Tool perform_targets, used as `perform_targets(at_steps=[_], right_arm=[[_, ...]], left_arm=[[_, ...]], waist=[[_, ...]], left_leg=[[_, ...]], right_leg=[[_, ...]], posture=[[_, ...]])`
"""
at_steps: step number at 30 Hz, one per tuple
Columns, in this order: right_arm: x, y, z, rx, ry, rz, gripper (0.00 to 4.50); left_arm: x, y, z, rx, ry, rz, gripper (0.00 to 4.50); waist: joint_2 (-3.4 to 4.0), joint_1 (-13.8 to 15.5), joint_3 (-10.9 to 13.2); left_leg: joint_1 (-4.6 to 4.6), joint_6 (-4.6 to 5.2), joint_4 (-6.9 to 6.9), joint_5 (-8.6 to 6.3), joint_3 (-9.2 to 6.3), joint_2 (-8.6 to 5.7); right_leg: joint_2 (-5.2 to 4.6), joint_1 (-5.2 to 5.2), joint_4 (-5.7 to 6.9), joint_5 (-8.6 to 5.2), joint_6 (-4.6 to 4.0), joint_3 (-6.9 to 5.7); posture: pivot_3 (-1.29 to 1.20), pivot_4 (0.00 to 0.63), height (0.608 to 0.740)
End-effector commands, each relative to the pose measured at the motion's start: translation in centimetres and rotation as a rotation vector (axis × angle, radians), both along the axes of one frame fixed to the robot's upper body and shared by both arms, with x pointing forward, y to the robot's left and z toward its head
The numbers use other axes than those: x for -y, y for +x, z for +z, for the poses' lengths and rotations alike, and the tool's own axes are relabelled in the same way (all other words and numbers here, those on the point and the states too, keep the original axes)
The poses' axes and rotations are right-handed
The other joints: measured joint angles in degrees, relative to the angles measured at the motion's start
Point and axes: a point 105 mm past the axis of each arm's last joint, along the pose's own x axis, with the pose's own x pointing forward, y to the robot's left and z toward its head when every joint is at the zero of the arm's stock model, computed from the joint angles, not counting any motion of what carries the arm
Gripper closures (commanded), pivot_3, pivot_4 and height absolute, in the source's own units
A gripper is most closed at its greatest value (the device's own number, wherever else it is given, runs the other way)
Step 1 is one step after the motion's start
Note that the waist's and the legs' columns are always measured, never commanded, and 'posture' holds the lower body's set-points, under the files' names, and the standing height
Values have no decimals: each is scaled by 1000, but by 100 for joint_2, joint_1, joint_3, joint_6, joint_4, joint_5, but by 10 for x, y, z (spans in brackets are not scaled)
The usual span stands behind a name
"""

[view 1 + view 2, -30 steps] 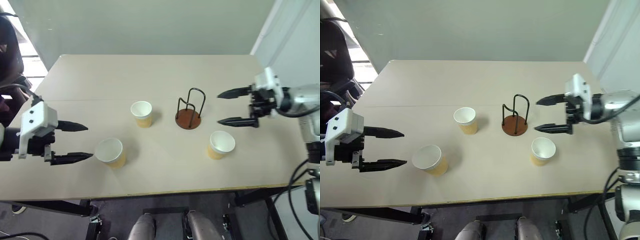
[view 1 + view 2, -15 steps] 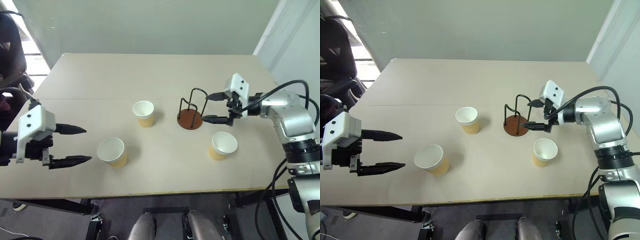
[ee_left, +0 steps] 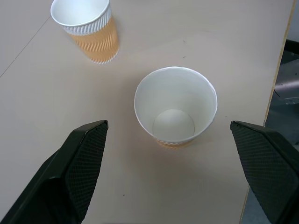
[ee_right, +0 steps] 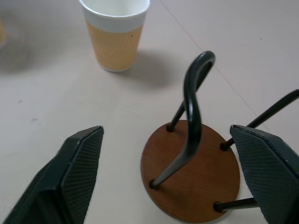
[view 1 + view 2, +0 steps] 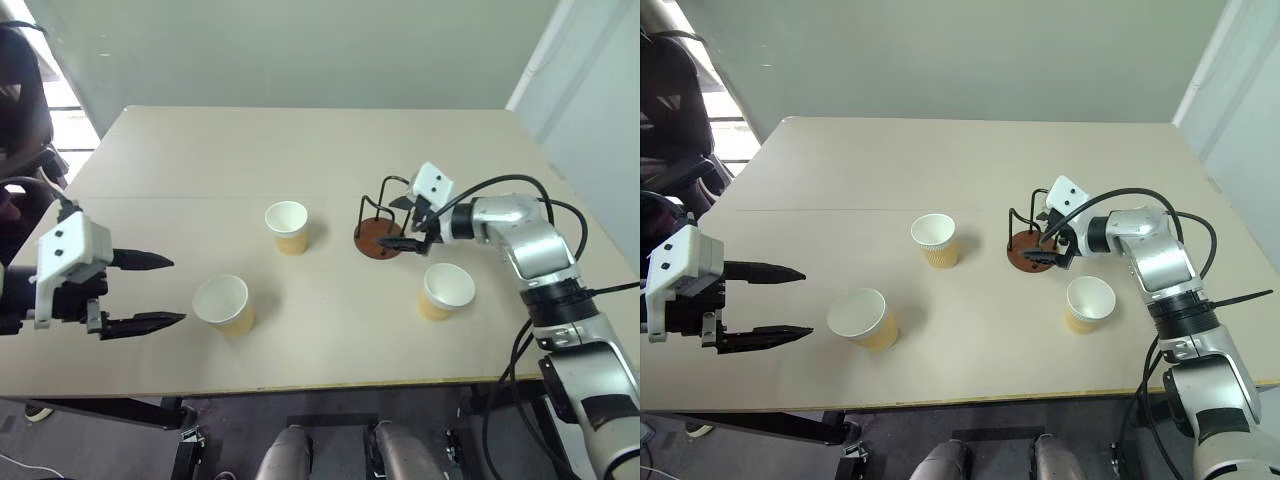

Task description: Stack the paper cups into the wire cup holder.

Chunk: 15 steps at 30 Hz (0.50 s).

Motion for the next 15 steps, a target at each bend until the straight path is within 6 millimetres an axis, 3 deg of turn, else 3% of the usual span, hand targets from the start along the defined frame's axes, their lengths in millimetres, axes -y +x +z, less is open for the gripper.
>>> perform_targets(at_steps=[1,10,15], right_arm=[[-1,3,16,56,7,-3,1287],[-5,0,12,41,-4,39,4482],[-12,-22,17,13,14,187,4482]], left_arm=[[0,-3,11,48,12,5,0],[-2,-4,11,49,19,18,0],[-2,-4,12,50,21,16,0]], waist=[[0,0,0],[0,-1,0],[0,1,0]], left_leg=[[0,-1,-1,0,0,0],[-1,-2,-2,-1,-1,0],[-3,-3,-3,-1,-1,0]], right_leg=[[0,0,0,-1,-1,0],[0,-2,0,-1,-2,-1],[0,-4,0,-1,-3,-1]], posture=[[0,150,740],[0,150,740],[0,150,740]])
